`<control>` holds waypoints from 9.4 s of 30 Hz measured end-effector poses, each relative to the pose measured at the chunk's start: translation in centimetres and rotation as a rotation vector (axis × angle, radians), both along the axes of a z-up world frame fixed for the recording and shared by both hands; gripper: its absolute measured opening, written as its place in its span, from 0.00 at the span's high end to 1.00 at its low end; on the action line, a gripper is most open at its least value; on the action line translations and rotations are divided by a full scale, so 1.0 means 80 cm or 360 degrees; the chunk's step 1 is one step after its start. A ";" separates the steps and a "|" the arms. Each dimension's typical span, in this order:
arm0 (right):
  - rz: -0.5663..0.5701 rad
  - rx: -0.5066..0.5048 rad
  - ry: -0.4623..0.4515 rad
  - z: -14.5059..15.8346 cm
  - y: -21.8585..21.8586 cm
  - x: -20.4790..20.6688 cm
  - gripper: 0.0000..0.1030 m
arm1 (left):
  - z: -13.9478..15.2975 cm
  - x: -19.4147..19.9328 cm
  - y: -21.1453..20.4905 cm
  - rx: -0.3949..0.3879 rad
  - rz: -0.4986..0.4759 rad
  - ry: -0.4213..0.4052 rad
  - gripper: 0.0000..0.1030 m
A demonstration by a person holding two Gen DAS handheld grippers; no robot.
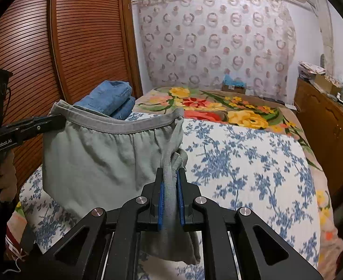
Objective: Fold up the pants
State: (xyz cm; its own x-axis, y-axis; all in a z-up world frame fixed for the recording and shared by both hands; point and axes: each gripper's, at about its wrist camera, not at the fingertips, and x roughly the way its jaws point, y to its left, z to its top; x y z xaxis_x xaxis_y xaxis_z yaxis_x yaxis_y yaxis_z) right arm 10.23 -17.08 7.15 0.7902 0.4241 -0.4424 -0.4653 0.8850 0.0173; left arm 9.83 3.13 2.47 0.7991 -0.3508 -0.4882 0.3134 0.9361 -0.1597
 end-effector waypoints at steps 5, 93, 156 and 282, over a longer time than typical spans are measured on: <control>0.0038 -0.0030 -0.0020 0.009 0.007 0.022 0.91 | 0.004 0.013 0.010 0.0005 0.0031 0.0002 0.88; 0.0886 -0.0345 0.0038 0.022 0.272 0.369 0.64 | -0.057 0.071 0.223 -0.0066 0.1009 0.0083 0.88; 0.0660 -0.0120 -0.0091 0.018 0.171 0.179 0.01 | -0.034 -0.022 0.186 0.0149 0.0957 0.0095 0.33; -0.0372 0.0185 -0.0407 0.003 -0.047 -0.196 0.01 | 0.088 -0.104 -0.056 0.0191 0.0483 -0.0252 0.00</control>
